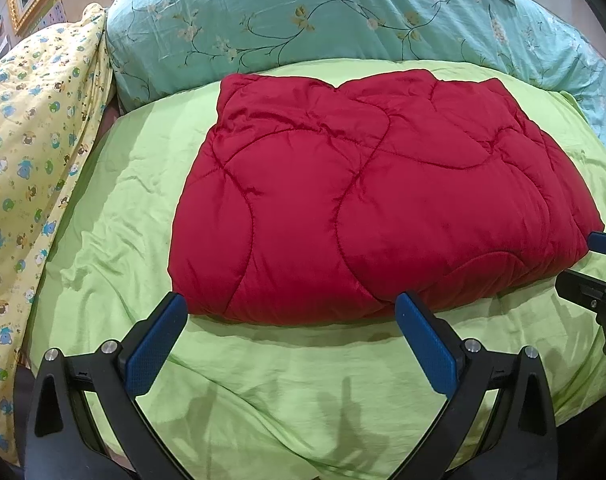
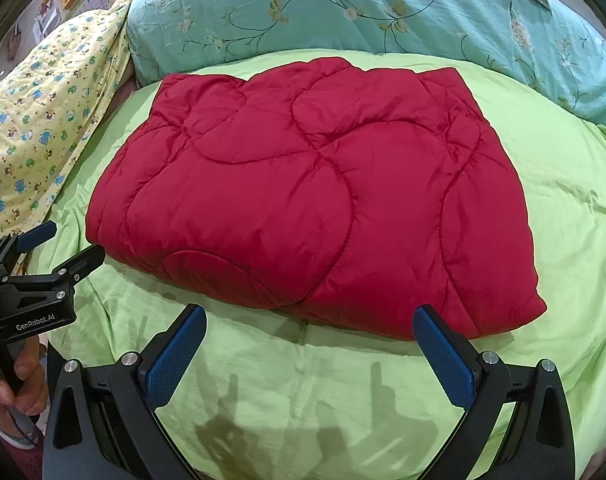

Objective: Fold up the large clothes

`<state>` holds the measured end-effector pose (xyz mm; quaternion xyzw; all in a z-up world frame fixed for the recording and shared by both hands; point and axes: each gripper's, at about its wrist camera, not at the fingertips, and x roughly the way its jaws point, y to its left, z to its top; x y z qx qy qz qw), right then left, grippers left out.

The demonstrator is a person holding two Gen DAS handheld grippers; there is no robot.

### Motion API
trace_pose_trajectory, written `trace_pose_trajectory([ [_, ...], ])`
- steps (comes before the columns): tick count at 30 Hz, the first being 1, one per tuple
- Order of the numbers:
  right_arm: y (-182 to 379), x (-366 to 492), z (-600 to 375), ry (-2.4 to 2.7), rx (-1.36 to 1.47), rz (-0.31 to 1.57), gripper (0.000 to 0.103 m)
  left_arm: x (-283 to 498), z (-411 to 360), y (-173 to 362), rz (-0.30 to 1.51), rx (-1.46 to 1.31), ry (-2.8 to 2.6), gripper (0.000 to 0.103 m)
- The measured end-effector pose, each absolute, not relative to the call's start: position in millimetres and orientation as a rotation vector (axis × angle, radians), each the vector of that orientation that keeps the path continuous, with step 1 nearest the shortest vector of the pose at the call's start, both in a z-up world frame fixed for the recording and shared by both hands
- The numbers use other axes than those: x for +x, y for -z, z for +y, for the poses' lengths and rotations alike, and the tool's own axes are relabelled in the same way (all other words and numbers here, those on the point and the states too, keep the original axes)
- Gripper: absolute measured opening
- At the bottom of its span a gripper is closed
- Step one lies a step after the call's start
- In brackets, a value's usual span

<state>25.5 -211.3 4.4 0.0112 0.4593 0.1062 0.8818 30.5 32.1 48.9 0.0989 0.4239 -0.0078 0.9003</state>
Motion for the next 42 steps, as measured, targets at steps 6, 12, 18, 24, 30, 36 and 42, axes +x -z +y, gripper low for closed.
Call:
trace_pose_trajectory([
  [6, -4.8, 24.9, -210.4, -0.224, 0.023, 0.954, 0.103, 28.9, 30.6, -50.3, 0.873, 0.201, 0.016, 0.103],
  [12, -6.5, 23.3, -209.7, -0.225, 0.027, 0.947, 0.103, 27.2, 29.3, -52.4, 0.867, 0.2, 0.012, 0.103],
  [18, -7.9, 22.5, -211.2, -0.227, 0.027, 0.942, 0.103, 26.0, 28.2, -53.8, 0.863, 0.198, 0.01, 0.103],
  [24, -9.5, 21.6, -210.7, -0.229, 0.027, 0.939, 0.103, 24.3, 24.6, -55.5, 0.849, 0.219, -0.005, 0.103],
  [30, -10.3, 20.2, -209.4, -0.231, 0.027, 0.935, 0.103, 23.5, 25.2, -56.5, 0.844, 0.218, -0.005, 0.103],
  [36, -11.2, 20.0, -210.1, -0.231, 0.027, 0.933, 0.103, 23.3, 26.3, -57.0, 0.844, 0.213, 0.002, 0.103],
  [42, -11.1, 20.8, -210.9, -0.23, 0.027, 0.934, 0.103, 23.2, 25.3, -56.1, 0.843, 0.218, 0.005, 0.103],
])
